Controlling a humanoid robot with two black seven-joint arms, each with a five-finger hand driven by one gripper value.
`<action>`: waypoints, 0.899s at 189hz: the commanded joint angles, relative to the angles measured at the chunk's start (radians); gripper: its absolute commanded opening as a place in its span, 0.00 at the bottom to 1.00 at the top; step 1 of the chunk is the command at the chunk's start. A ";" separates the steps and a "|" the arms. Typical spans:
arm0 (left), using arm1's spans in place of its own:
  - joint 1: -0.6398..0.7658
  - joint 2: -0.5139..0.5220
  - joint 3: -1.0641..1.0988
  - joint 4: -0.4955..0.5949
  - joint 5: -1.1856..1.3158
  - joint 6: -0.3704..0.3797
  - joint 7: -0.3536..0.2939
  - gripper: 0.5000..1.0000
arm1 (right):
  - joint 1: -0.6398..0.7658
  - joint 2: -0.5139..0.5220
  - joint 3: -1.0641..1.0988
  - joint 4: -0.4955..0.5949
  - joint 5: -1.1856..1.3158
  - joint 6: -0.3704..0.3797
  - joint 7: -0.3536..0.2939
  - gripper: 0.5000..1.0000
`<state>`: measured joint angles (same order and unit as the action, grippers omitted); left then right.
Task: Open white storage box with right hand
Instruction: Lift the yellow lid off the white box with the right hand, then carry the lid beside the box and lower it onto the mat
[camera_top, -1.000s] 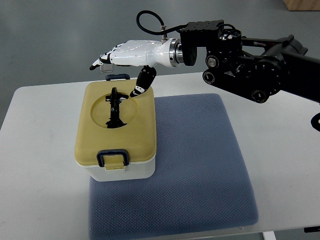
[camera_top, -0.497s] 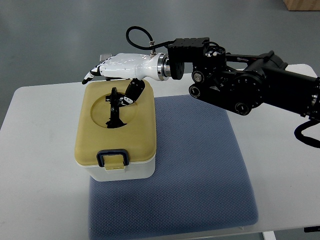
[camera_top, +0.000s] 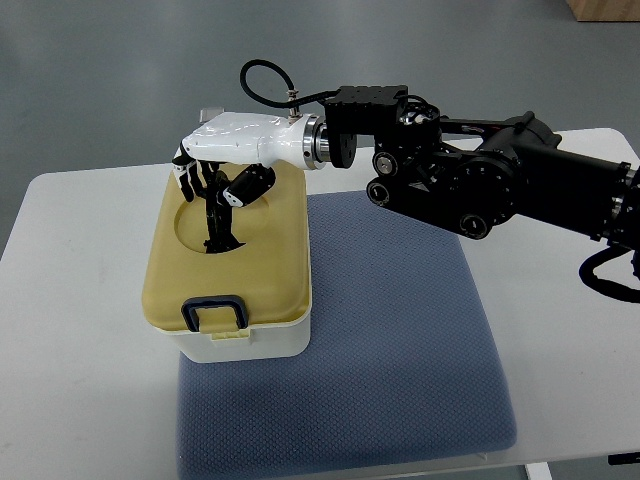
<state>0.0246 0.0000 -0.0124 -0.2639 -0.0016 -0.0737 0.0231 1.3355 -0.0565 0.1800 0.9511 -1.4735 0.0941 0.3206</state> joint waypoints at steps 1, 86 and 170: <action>0.000 0.000 0.000 0.000 0.000 0.000 0.000 1.00 | 0.011 -0.009 0.004 0.009 0.005 -0.001 0.000 0.00; 0.001 0.000 0.000 0.000 0.000 0.000 0.000 1.00 | 0.082 -0.312 0.022 0.259 0.061 0.003 0.002 0.00; 0.003 0.000 0.000 0.000 0.000 0.000 0.000 1.00 | -0.142 -0.743 0.026 0.466 0.038 -0.001 0.106 0.00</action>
<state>0.0275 0.0000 -0.0122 -0.2627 -0.0016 -0.0736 0.0230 1.2519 -0.7349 0.2072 1.4085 -1.4280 0.0968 0.3981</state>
